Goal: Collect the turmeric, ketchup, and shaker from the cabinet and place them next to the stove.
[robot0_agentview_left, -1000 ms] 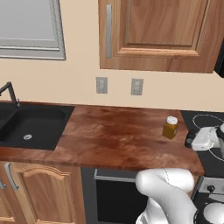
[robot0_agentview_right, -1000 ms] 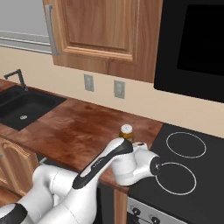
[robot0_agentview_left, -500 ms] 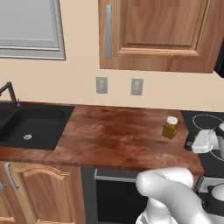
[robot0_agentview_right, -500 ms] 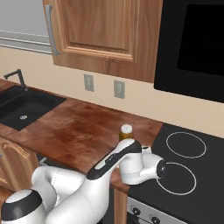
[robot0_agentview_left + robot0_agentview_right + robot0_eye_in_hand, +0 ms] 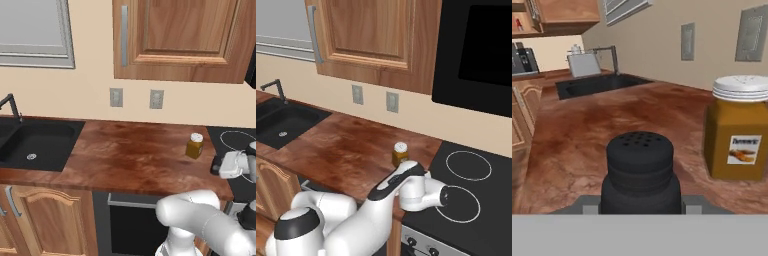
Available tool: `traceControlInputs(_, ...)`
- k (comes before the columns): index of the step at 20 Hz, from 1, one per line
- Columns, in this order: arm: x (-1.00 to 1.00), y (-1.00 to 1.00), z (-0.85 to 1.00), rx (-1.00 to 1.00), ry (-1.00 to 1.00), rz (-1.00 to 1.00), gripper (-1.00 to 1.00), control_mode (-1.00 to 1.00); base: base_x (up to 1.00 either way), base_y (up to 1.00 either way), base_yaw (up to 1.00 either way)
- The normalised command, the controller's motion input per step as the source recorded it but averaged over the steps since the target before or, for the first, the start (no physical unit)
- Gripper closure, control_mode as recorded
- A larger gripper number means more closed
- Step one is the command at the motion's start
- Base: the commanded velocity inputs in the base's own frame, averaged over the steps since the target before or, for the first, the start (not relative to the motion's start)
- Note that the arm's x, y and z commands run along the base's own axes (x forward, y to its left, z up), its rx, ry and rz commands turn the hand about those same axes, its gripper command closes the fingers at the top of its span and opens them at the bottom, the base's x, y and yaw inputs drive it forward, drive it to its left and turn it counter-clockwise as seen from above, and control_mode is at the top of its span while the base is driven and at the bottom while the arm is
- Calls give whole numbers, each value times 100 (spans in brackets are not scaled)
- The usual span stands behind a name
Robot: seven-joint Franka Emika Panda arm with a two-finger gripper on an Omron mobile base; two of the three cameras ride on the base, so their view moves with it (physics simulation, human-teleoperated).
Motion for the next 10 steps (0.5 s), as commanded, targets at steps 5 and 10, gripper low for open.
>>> traceControlInputs(5, 11, 0, -26, 0, 0, 6, 100, -100, 0, 0, 0)
traceControlInputs(10, 12, 0, -18, 1, 0, 5, 100, -100, 0, 0, 0)
